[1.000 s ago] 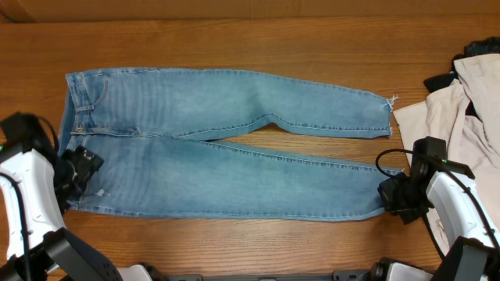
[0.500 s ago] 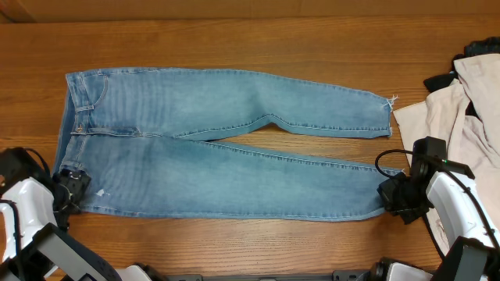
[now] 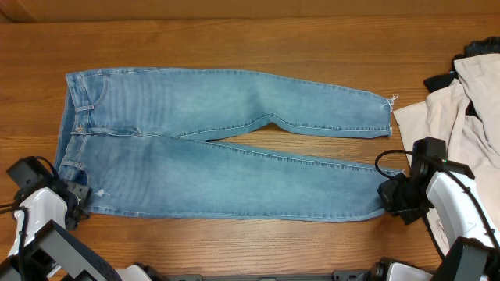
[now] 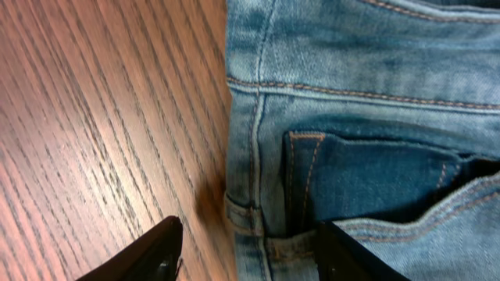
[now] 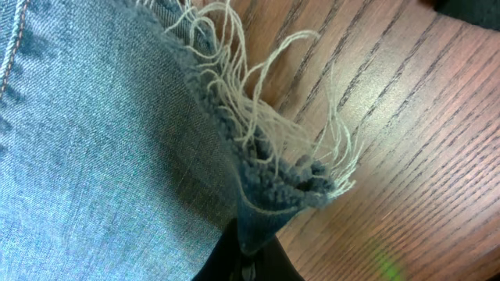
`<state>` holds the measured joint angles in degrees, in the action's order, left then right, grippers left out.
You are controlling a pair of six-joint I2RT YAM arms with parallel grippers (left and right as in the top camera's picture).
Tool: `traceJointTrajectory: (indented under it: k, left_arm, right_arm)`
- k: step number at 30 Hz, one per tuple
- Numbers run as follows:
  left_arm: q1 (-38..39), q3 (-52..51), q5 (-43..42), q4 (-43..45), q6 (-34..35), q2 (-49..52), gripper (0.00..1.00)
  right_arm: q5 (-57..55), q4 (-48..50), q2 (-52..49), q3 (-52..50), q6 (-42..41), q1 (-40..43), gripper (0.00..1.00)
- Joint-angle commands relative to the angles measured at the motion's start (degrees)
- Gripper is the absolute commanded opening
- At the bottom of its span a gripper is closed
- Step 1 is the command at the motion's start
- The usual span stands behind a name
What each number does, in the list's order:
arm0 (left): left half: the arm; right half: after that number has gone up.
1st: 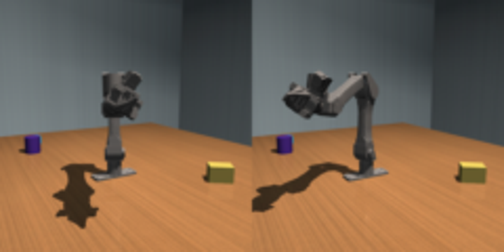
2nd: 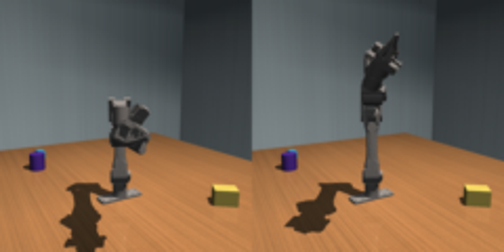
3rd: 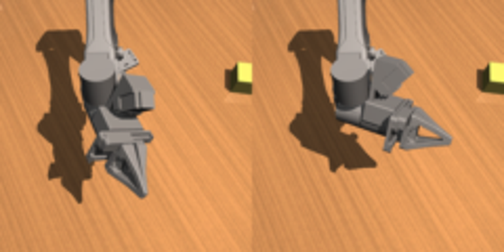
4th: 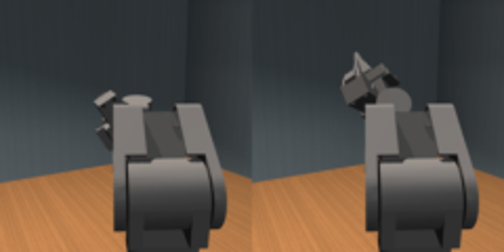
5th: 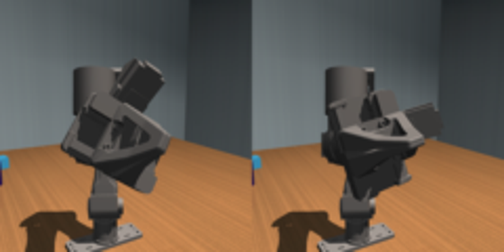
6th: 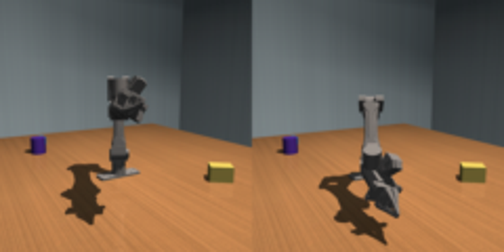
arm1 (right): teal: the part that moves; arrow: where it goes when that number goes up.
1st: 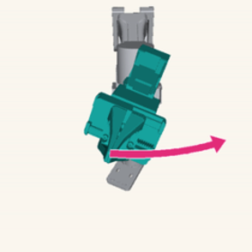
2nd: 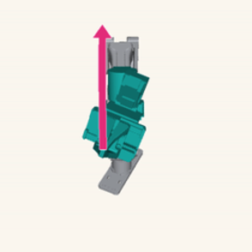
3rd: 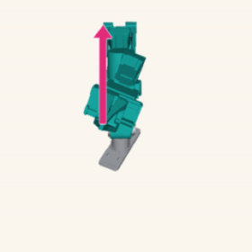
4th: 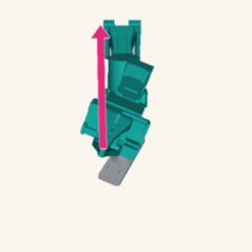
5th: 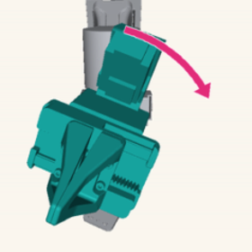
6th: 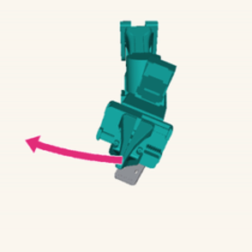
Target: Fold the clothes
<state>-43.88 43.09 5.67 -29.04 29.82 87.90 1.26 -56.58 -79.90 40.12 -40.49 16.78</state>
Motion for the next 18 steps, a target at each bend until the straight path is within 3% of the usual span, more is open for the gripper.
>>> traceJointTrajectory:
  k: [1, 8, 14, 18]
  left_arm:
    - [-0.3, -2.7, 1.4, 2.9, 0.0, 0.6, 0.56]
    - [-0.3, -3.5, 1.3, 5.8, -1.6, 1.2, 0.38]
    - [-0.3, -3.5, 0.7, 5.9, -2.5, 1.2, 0.05]
    - [-0.3, -3.4, 0.5, 5.3, -2.8, 1.1, 0.04]
  right_arm:
    - [-1.6, -0.1, 0.0, 1.3, 0.0, 0.2, 0.04]
    - [-1.6, -0.3, 0.0, 1.3, 0.0, 0.2, 0.04]
    - [-1.6, -0.6, 0.0, 1.3, 0.0, 0.2, 0.04]
    - [-1.6, -0.6, 0.0, 1.3, 0.0, 0.2, 0.04]
